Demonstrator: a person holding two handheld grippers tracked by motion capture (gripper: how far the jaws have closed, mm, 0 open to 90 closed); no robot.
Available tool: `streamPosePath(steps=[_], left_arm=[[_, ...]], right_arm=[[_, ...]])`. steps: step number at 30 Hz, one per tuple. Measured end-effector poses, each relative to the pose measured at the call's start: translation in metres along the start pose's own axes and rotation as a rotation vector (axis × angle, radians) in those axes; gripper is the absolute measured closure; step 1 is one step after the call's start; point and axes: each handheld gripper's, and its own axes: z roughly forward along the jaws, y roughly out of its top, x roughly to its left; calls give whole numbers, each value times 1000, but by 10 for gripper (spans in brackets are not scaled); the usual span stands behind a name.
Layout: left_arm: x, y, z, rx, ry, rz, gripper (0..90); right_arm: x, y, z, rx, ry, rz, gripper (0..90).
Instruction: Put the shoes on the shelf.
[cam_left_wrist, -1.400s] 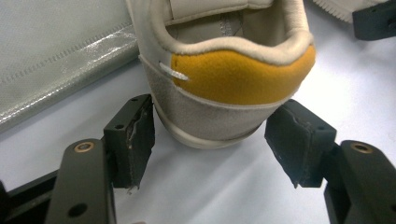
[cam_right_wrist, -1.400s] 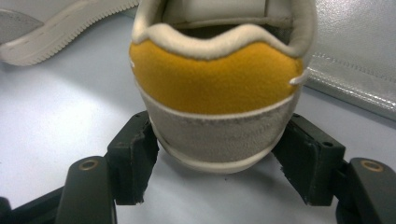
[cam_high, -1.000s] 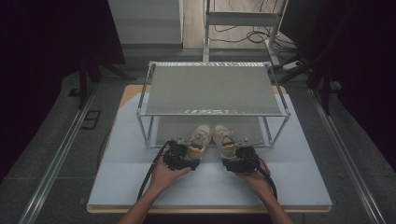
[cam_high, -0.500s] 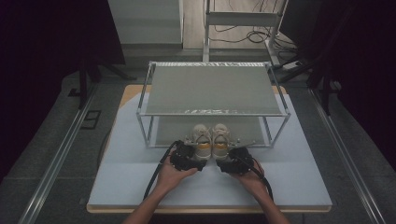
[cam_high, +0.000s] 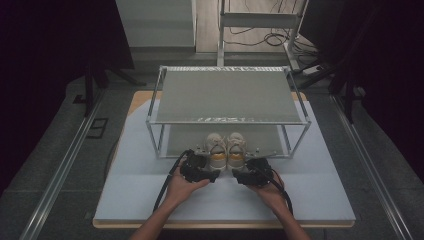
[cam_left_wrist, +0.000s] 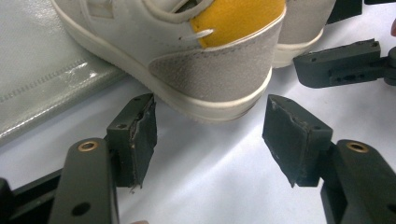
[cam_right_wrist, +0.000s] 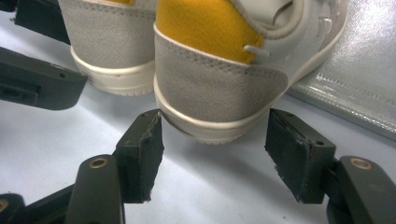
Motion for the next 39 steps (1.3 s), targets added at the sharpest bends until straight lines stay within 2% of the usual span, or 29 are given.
streamPosePath(steps=[11,16,39], left_arm=[[2,3,2,6,-10,-4,348],[2,8,3,17,-7,13,347],[8,15,7,18,-19,0,344]], right_arm=[[0,2,0,-8,-2,3,346],[0,3,1,-14,-5,5,346],[-2,8,4,-29,-29,6,352]])
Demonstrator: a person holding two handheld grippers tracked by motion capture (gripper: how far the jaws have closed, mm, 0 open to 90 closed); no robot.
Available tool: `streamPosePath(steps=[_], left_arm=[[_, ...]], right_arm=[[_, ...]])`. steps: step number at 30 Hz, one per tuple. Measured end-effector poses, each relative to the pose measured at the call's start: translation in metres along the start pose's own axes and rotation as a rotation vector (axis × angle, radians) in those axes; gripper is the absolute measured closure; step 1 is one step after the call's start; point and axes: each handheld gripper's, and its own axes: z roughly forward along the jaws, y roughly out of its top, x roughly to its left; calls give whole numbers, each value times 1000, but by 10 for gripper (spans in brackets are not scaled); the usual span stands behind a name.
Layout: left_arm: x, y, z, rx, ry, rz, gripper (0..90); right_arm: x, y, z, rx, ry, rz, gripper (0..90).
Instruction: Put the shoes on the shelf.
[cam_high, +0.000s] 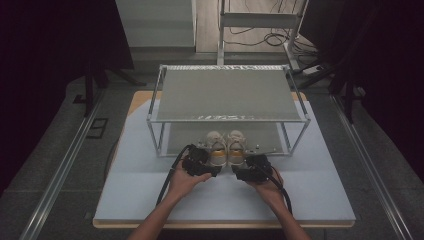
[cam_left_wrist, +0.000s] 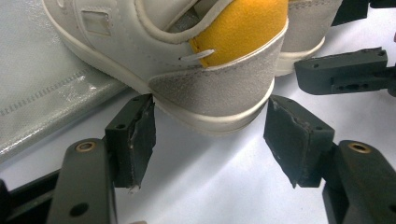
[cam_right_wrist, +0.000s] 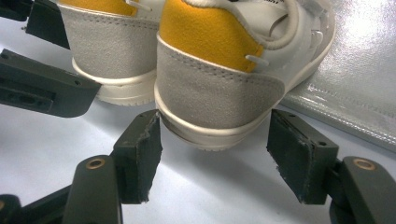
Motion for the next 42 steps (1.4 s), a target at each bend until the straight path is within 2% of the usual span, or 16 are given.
streamPosePath(steps=[13,14,21,27,31,34,37,38,39,42], left_arm=[[4,4,3,14,-2,-2,333],[4,5,3,13,9,10,334],[10,9,7,21,31,-6,346],[24,13,11,29,-2,35,348],[27,14,13,18,-17,6,353],[31,19,12,30,18,42,360],[32,25,13,32,28,24,366],[32,25,13,32,28,24,367],[34,28,15,54,45,42,367],[35,30,17,58,50,39,366]], right_arm=[[-1,2,2,-13,-5,-2,367],[0,2,2,-12,-7,-3,367],[0,1,2,-10,-10,-7,368],[0,1,2,-10,-8,-6,368],[0,1,2,-11,-8,-7,369],[0,1,2,-10,-8,-7,369],[0,2,2,-11,-8,-6,369],[0,2,2,-11,-8,-6,369],[0,2,2,-10,-6,-6,369],[-1,2,2,-10,-3,-6,369]])
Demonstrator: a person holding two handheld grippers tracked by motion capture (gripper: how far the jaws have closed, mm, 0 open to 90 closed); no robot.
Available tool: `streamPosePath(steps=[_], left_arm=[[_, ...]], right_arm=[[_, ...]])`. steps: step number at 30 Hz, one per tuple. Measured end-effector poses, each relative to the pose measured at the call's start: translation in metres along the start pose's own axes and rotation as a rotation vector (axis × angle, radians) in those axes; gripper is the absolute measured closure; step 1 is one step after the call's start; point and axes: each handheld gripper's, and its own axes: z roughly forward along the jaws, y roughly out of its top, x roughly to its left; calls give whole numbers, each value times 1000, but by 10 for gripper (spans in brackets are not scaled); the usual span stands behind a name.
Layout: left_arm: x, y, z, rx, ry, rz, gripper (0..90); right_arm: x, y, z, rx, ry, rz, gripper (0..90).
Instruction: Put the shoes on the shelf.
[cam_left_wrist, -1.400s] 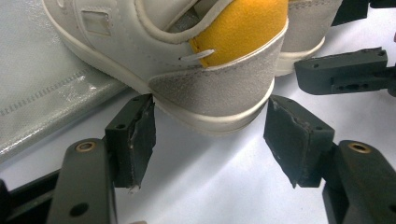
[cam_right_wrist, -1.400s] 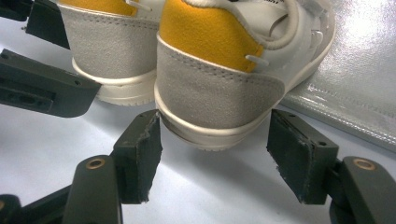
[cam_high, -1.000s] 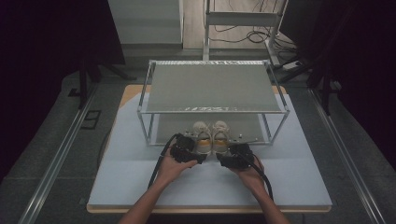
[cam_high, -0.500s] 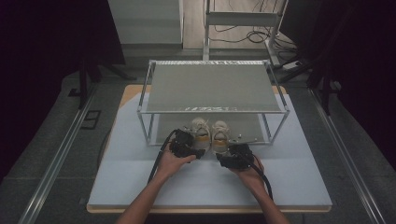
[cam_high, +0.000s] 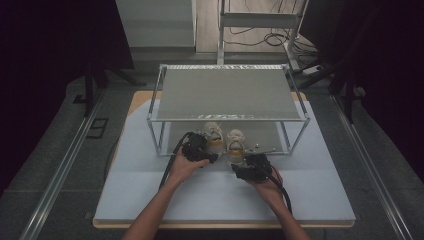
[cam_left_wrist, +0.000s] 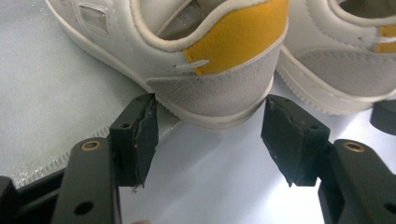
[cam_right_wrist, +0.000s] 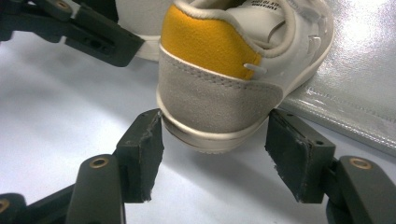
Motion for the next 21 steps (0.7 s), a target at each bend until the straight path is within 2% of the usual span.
streamPosePath(steps=[9,14,16,21], left_arm=[[0,1,2,4,0,5,365],[0,1,2,5,-1,3,367],[3,1,2,8,-8,20,367],[4,1,3,8,-13,16,368]], right_arm=[[0,0,0,-1,1,-2,369],[-2,3,2,-8,-11,-3,372],[-3,6,4,-8,-23,-10,373],[-5,12,7,-16,-38,-15,376]])
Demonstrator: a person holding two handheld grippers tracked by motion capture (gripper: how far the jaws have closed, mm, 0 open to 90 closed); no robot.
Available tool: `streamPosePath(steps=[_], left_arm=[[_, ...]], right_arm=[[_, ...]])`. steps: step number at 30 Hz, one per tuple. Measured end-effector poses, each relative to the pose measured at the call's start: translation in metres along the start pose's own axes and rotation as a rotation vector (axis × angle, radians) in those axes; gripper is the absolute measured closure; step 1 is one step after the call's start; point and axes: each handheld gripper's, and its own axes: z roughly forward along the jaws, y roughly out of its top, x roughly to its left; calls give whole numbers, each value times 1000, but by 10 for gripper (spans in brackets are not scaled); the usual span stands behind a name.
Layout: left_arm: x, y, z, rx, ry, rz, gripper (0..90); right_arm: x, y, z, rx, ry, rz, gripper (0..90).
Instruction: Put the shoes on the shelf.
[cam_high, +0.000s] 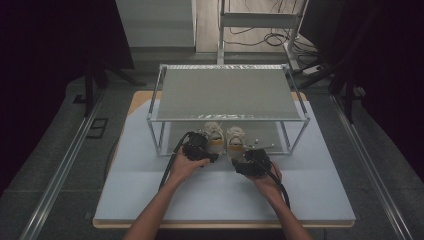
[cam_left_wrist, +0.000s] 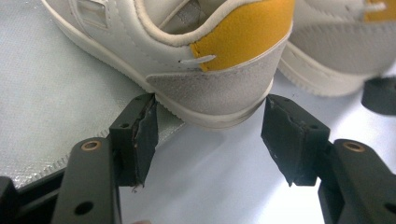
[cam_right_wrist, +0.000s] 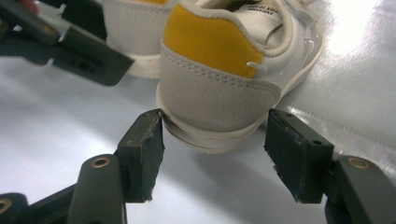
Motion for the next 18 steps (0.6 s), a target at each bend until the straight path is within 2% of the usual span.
streamPosePath(steps=[6,13,15,16,18], left_arm=[[0,0,0,-1,-2,-3,369],[0,0,1,-5,-2,-9,369],[-1,0,1,-4,-5,-21,369],[-2,-1,1,-4,-6,-40,369],[-2,-1,1,-5,-7,-43,369]], right_arm=[[-4,6,11,-4,-30,-16,377],[-5,10,19,-13,-41,-14,378],[-7,12,22,-11,-42,-6,378],[-8,14,25,-9,-45,-8,377],[-8,14,26,-6,-46,-7,377]])
